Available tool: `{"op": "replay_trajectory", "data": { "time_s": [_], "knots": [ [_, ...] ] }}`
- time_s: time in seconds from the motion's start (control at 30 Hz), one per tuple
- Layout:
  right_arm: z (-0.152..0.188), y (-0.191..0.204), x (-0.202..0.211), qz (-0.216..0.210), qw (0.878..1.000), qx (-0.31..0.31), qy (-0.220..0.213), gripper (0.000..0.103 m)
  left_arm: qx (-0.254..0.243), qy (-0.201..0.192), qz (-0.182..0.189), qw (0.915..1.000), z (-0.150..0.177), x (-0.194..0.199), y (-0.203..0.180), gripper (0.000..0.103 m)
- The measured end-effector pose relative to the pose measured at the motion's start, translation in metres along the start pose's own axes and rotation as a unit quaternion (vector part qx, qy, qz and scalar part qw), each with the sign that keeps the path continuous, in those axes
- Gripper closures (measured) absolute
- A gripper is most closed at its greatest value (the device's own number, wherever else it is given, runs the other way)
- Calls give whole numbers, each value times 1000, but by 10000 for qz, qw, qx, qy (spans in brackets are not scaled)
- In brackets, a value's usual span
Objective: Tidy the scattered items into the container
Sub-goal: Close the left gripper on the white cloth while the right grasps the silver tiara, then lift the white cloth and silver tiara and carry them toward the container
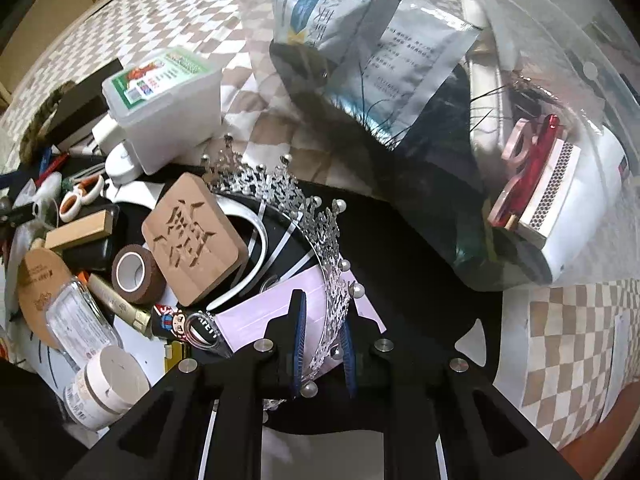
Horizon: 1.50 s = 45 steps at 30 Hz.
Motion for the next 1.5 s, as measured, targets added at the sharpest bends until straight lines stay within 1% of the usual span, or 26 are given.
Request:
{"op": "replay_trajectory", "data": {
  "time_s": [0.13, 0.27, 0.37, 0.4, 0.43, 0.5, 0.57, 0.63, 0.67, 0.9, 1.1, 1.33, 1.37, 1.43, 1.5],
  "knots": [
    [-6, -1, 6, -4, 9999, -32, -123, 86, 118, 133, 27, 9998, 0, -9, -1, 15],
    [-18, -2, 20, 82, 9989, -17, -457, 86, 119, 284, -47, 9995, 3, -19, -1, 15],
    [-25, -2, 30, 124, 9979, -14, -632, 86, 196, 360, -8, 9992, 7, -24, 0, 15],
    [-27, -3, 33, 142, 9976, -43, -682, 86, 234, 373, 48, 9990, 7, -24, 0, 19],
    [-29, -5, 35, 167, 9971, -82, -734, 86, 271, 390, 118, 9988, 7, -23, -1, 28],
    [-35, -6, 37, 206, 9964, -131, -815, 86, 309, 429, 277, 9982, 8, -22, -5, 38],
    [-38, -8, 41, 219, 9957, -177, -881, 86, 282, 428, 345, 9981, 8, -22, -8, 44],
    [-40, -9, 45, 222, 9951, -217, -934, 86, 253, 426, 418, 9979, 8, -20, -12, 58],
    [-42, -9, 47, 223, 9949, -235, -959, 86, 243, 429, 466, 9977, 8, -20, -14, 59],
    [-49, -9, 59, 281, 9925, -321, -1148, 86, 135, 370, 547, 9977, 8, -10, -17, 63],
    [-56, -7, 72, 246, 9904, -404, -1299, 86, 102, 278, 632, 9976, 6, 1, -16, 63],
    [-64, 3, 88, 144, 9875, -410, -1513, 86, 245, -44, 703, 9972, -6, 27, -8, 63],
    [-66, 5, 91, 95, 9870, -424, -1548, 89, 264, -84, 711, 9971, -8, 29, -7, 63],
    [-69, 9, 95, -25, 9859, -466, -1606, 89, 285, -153, 723, 9969, -12, 33, -6, 63],
    [-71, 13, 98, 12, 9854, -407, -1655, 89, 280, -216, 717, 9968, -13, 38, -5, 63]
  ]
}}
Point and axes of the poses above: each gripper's, at about its wrist camera, not at the fingertips, and x roughly against the way its jaws point, y to its left, z to its underside, the point moved 10 cm from there along -x, roughly the way its jaws point
